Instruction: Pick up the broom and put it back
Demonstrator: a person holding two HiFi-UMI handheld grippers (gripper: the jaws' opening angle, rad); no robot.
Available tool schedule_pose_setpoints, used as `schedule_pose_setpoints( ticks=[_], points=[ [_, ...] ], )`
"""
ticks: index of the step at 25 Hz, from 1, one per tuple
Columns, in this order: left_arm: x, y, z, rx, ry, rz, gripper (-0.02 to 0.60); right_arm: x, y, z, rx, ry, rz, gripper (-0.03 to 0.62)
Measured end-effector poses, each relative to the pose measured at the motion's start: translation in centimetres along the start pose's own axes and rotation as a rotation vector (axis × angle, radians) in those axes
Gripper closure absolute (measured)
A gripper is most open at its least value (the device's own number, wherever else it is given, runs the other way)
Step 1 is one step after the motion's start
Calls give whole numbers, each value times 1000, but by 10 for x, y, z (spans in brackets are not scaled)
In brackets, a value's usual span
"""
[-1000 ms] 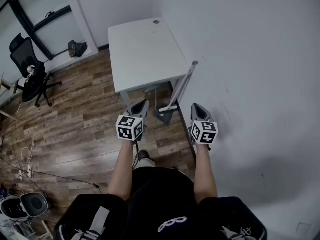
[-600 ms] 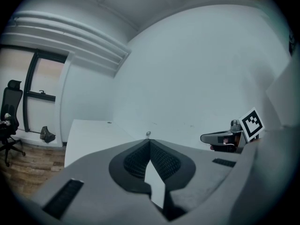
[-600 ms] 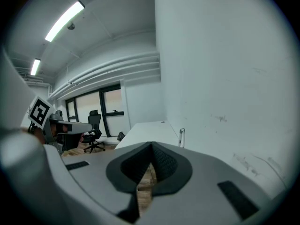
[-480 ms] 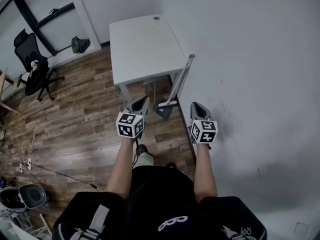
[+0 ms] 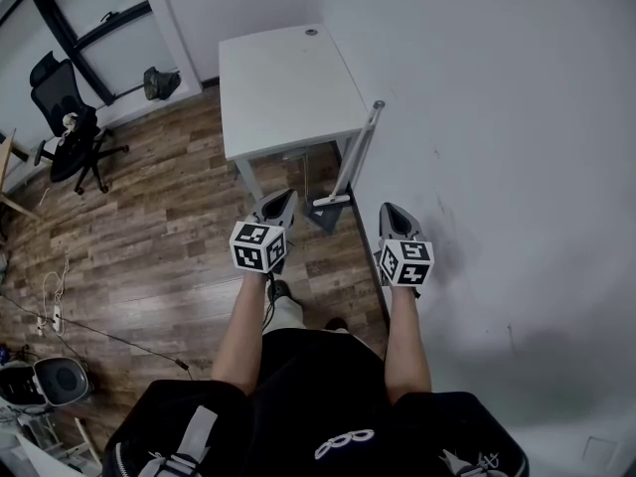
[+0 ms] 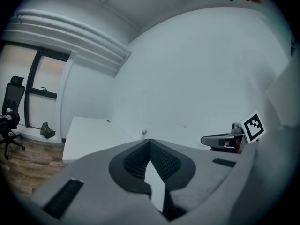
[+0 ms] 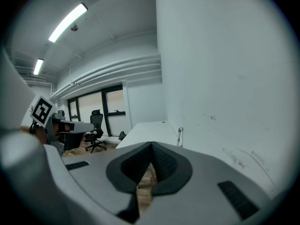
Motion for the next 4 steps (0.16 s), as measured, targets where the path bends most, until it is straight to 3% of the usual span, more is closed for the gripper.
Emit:
schedule_pose_setpoints(
  ticks=[4],
  points=[
    [6,1,5,-4,-8,-10,571,4,-2,3,-3,-4,-7,569]
  ],
)
Point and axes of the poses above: the fingertips, and each gripper's own axes: y forward along the fingers, z to its right, x out of its underside, the point moved 4 cm from there along -y, backward along the fingers, and after that the axes turned 14 degrees about y, right-handed, at the moved point
